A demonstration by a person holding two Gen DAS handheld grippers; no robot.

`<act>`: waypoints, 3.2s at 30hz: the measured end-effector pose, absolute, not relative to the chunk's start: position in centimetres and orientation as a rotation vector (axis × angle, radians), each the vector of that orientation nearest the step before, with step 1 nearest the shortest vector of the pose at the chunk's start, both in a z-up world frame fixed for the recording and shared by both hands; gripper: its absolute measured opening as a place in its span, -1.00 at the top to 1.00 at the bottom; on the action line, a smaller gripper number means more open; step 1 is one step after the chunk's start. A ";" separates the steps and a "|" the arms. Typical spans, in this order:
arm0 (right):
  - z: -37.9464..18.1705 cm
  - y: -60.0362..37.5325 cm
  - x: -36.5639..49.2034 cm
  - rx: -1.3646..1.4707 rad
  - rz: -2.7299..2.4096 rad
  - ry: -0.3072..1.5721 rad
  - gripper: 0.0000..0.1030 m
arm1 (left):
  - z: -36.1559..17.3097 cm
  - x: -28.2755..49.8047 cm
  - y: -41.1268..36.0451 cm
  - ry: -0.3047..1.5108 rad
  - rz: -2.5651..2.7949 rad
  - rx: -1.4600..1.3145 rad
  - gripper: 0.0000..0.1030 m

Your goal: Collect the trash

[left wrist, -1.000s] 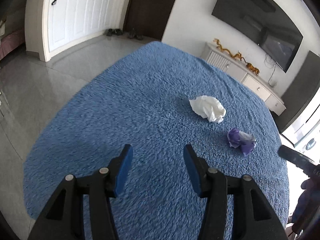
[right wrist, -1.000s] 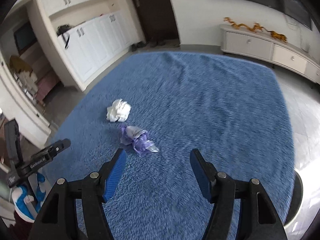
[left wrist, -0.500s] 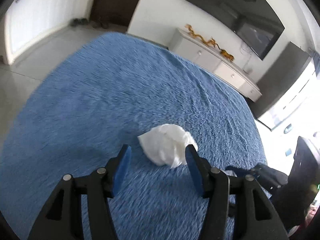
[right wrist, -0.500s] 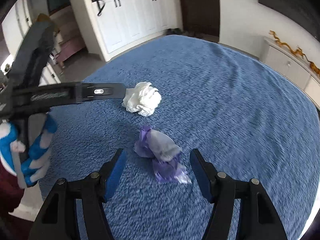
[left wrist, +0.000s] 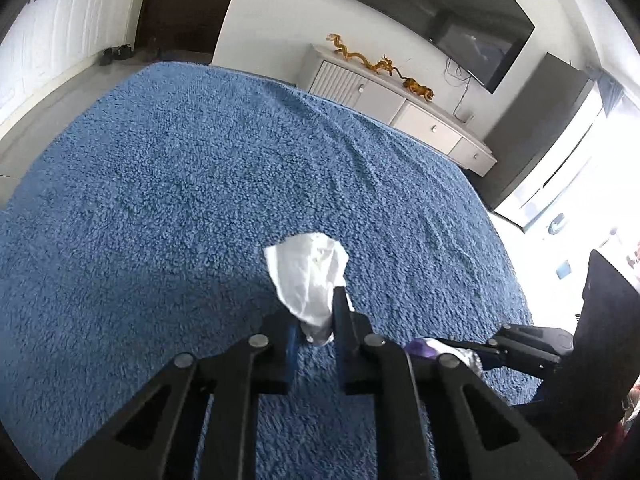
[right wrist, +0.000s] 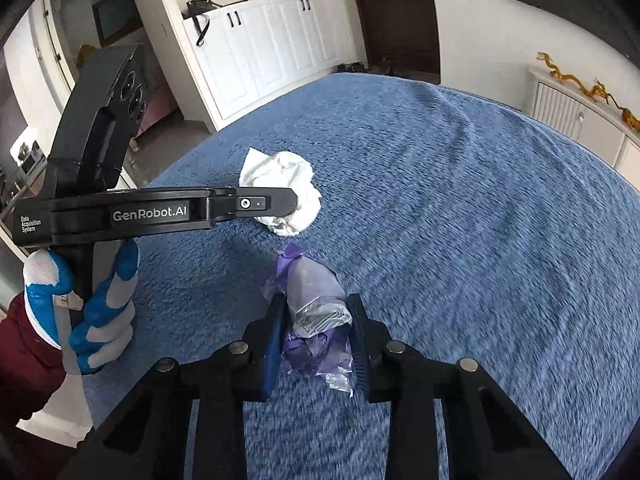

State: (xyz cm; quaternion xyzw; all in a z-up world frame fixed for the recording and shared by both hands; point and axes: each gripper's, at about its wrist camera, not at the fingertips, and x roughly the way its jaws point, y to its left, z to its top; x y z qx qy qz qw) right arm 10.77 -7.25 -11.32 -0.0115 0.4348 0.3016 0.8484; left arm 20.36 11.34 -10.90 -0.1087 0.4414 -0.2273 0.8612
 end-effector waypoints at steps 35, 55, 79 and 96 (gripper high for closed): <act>-9.4 -40.8 -5.0 0.327 -0.077 0.742 0.45 | -5.3 7.6 -21.3 0.977 -0.886 0.193 0.75; -20.3 -49.5 -4.0 0.499 -0.235 0.930 0.01 | -13.2 9.0 -36.2 1.183 -0.937 0.296 0.24; -4.3 -33.6 -1.4 0.158 -0.076 0.673 -0.84 | -0.4 7.2 -9.1 0.624 -0.435 0.129 -0.11; 2.5 -20.6 -2.2 -0.062 0.069 0.493 -0.96 | 5.6 1.8 4.8 0.411 -0.081 0.043 -0.32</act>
